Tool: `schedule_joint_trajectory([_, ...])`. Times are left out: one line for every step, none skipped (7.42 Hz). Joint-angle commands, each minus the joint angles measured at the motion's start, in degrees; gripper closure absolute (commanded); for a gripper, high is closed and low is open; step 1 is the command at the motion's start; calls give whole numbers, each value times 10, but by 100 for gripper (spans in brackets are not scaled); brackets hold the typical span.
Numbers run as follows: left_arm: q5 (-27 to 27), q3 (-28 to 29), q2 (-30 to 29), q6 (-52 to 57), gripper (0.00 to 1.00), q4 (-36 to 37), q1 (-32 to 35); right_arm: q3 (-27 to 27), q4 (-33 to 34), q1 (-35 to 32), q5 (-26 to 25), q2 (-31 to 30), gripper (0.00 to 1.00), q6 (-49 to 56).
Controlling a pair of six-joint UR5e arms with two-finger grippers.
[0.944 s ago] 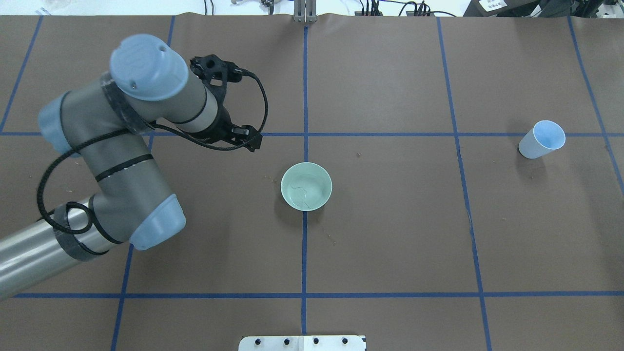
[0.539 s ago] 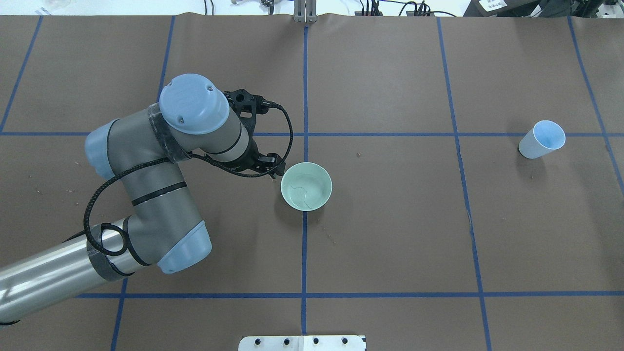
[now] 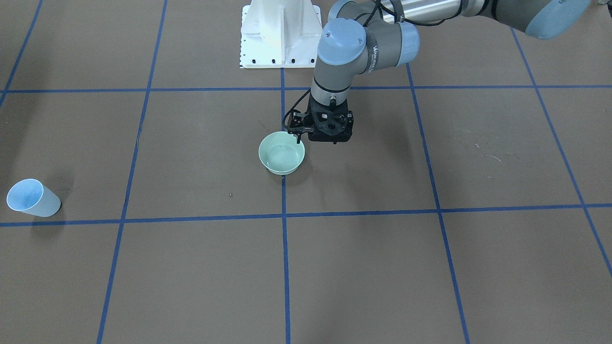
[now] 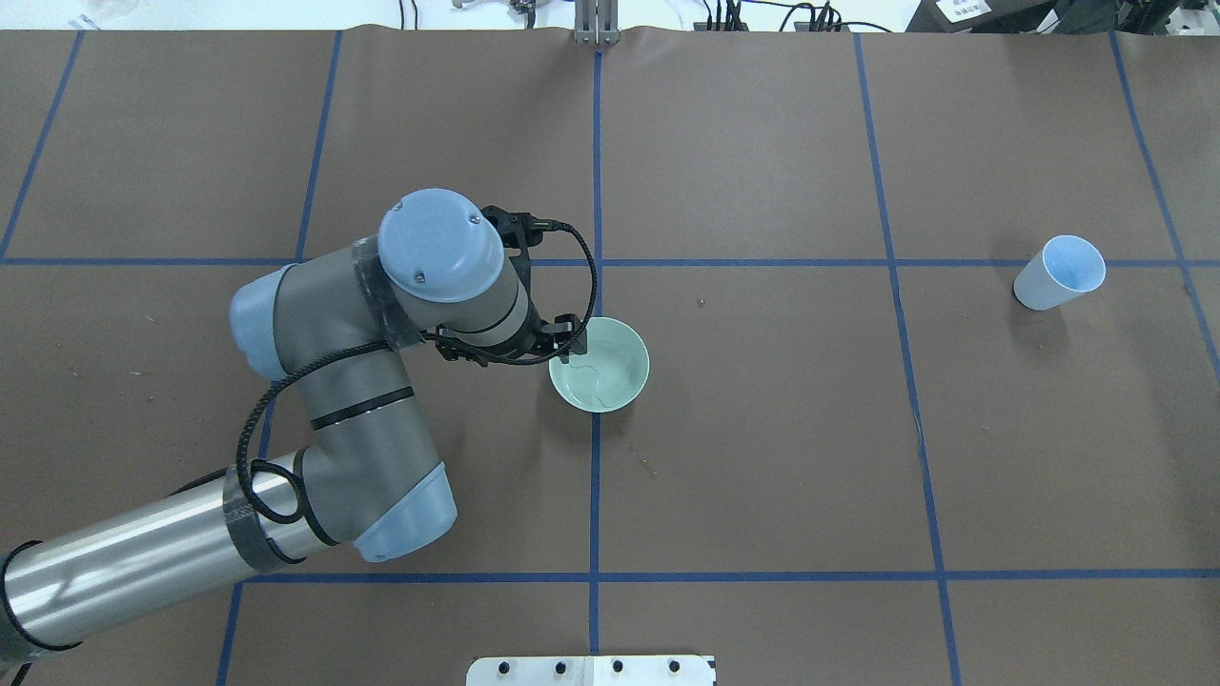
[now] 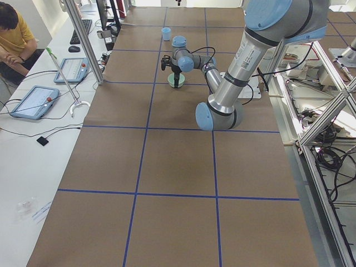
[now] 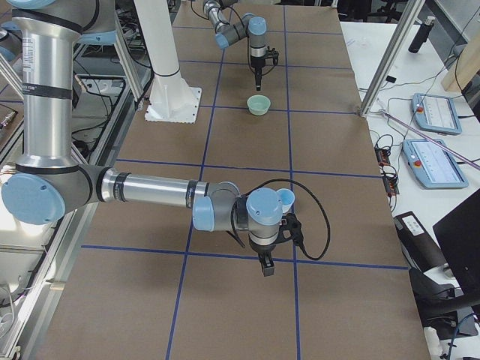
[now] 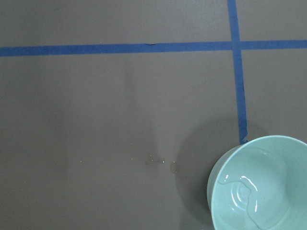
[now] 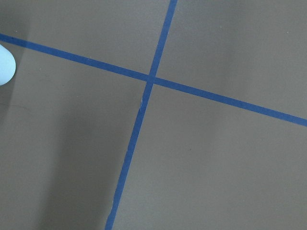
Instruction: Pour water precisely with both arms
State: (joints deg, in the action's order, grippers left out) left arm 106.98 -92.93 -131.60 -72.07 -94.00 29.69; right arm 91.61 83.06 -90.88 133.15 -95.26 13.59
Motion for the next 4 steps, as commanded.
schedule_joint_trajectory([-12,42,-30,-21,3,-1,-15,0,0,0,-2,0,0,0])
schedule_joint_trajectory([-12,50,-28,-19,7,-10,-17,0,0,0,-2,-1,0,0])
schedule_joint_trajectory([-12,61,-26,-18,14,-20,-17,0,0,0,-3,-1,0,0])
schedule_joint_trajectory([-13,77,-26,-17,18,-37,-17,0,0,0,-3,-1,0,0])
